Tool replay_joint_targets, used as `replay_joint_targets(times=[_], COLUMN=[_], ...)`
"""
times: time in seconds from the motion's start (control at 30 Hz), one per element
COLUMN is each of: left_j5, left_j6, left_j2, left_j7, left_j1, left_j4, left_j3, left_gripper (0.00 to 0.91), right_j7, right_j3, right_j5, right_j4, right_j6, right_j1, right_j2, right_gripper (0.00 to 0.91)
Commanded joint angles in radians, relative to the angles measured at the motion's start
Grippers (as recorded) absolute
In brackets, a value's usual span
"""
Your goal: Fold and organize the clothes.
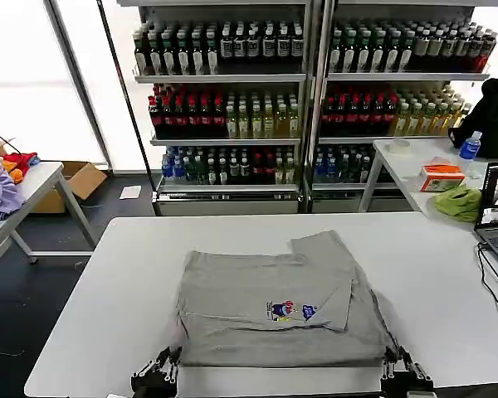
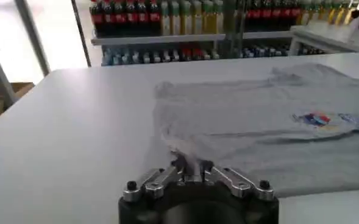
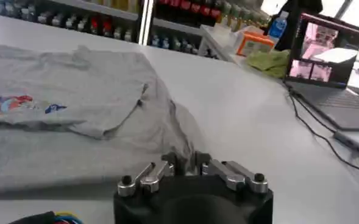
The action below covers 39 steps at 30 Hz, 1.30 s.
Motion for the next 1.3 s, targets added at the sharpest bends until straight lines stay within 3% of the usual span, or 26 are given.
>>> replay_joint_targets(times=[0.03, 0.2, 0.27, 0.43, 0.53, 0.57, 0.63, 0.67, 0.77, 0.97, 1.1, 1.3], left_j5=[0.004, -0.004, -0.032, -0.128, -0.169, -0.185, -0.193, -0.195, -0.197, -0.326, -0.390, -0.406], left_j6=[0.018, -0.003, 0.009, 0.050, 0.044, 0.038, 0.022, 0.013, 0.004, 0.028, 0.028, 0.025], left_j2=[-0.004, 0.034, 0.046, 0.093, 0.146, 0.166, 0.198, 0.214, 0.254, 0.302, 0.320, 0.291], left_j7=[-0.004, 0.000, -0.008, -0.009, 0.016, 0.035, 0.061, 0.083, 0.141, 0.196, 0.246, 0.252], left_j1=[0.017, -0.006, -0.085, -0.227, -0.298, -0.329, -0.388, -0.423, -0.540, -0.776, -0.891, -1.007], left_j4=[-0.105, -0.168, -0.169, -0.135, -0.098, -0.063, -0.028, 0.008, 0.110, 0.323, 0.430, 0.601], left_j3=[-0.005, -0.056, -0.080, -0.125, -0.127, -0.123, -0.113, -0.102, -0.051, 0.061, 0.130, 0.225], left_gripper=[0.907, 0.907, 0.907, 0.907, 0.907, 0.907, 0.907, 0.907, 0.907, 0.907, 0.907, 0.907], right_j7=[0.013, -0.018, -0.037, -0.080, -0.141, -0.196, -0.229, -0.273, -0.355, -0.430, -0.540, -0.568], right_j3=[0.042, 0.120, 0.159, 0.210, 0.235, 0.243, 0.241, 0.236, 0.192, 0.037, -0.105, -0.252], right_j5=[0.035, 0.059, 0.116, 0.147, 0.172, 0.168, 0.166, 0.167, 0.153, 0.138, 0.137, 0.112], right_j4=[0.040, 0.055, 0.046, -0.015, -0.059, -0.103, -0.141, -0.170, -0.262, -0.443, -0.558, -0.733], right_j6=[0.008, 0.007, 0.005, 0.015, 0.007, 0.016, 0.026, 0.024, 0.020, -0.002, -0.009, -0.038], right_j1=[0.014, 0.100, 0.161, 0.289, 0.377, 0.429, 0.485, 0.532, 0.627, 0.868, 1.003, 1.125], right_j2=[0.020, 0.021, 0.018, 0.012, -0.007, -0.029, -0.053, -0.077, -0.140, -0.241, -0.275, -0.238], right_gripper=[0.907, 0.907, 0.907, 0.907, 0.907, 0.907, 0.907, 0.907, 0.907, 0.907, 0.907, 0.907])
